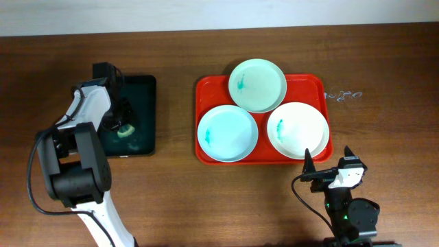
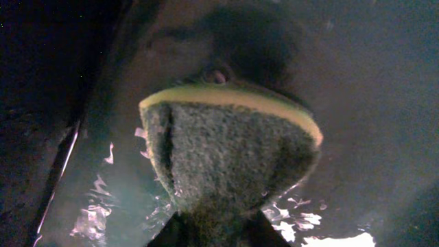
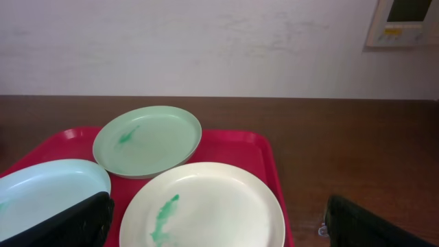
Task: Clean dirty plates on tray and stack at the side
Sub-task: 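Reach the left gripper into the black tray and grasp the sponge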
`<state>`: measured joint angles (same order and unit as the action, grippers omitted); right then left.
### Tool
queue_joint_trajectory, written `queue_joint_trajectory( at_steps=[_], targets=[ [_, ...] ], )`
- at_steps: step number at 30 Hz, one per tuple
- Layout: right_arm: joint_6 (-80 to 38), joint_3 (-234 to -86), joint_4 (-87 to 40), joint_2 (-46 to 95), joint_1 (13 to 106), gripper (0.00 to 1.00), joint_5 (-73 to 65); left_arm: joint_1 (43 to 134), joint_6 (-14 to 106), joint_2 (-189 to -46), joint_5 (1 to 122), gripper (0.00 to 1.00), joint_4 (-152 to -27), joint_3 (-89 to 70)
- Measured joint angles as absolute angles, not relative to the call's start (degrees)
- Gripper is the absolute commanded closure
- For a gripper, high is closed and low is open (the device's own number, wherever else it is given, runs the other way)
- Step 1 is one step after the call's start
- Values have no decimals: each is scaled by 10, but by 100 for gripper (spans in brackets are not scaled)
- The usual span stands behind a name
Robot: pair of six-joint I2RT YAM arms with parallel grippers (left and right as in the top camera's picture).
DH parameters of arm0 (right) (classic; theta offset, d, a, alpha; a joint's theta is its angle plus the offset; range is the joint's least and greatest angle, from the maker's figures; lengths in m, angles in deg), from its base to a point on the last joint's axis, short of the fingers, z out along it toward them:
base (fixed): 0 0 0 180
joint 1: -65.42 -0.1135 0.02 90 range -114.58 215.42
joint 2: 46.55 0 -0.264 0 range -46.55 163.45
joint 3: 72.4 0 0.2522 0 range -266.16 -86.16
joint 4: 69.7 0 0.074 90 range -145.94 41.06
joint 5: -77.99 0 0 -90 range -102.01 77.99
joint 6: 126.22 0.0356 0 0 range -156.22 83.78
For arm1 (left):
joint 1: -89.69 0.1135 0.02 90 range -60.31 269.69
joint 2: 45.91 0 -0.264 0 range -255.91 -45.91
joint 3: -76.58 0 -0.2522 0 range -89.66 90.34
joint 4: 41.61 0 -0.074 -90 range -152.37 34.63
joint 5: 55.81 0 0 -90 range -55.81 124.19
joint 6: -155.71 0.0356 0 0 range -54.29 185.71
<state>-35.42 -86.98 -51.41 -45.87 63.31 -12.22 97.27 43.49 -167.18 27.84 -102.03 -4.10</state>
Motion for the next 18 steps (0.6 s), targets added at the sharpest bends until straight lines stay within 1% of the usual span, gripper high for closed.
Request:
queue_joint_trajectory(
  at_steps=[2, 4, 5, 7, 10, 12, 13, 15, 18],
  targets=[
    [-354, -870, -514, -459, 633, 1, -122, 973, 435, -1672, 274, 100, -1033, -38],
    [-354, -870, -514, -459, 633, 1, -122, 973, 436, -1677, 271, 100, -1102, -5],
    [-354, -870, -515, -459, 633, 1, -122, 974, 436, -1680, 276, 100, -1160, 47],
    [-355, -870, -514, -459, 633, 1, -122, 974, 436, -1675, 308, 100, -1234, 181],
    [-354, -870, -514, -459, 633, 1, -122, 974, 436, -1643, 343, 100, -1273, 266],
    [-354, -870, -514, -459, 633, 1, -122, 973, 435, -1631, 349, 100, -1255, 254],
    [-354, -870, -514, -459, 633, 1, -122, 972, 436, -1629, 348, 100, -1217, 209],
    [-354, -870, -515, -459, 633, 1, -122, 971, 436, -1636, 337, 100, -1123, 71],
    [-354, -870, -514, -459, 633, 1, -122, 976, 436, -1646, 334, 100, -1157, 30]
  ],
)
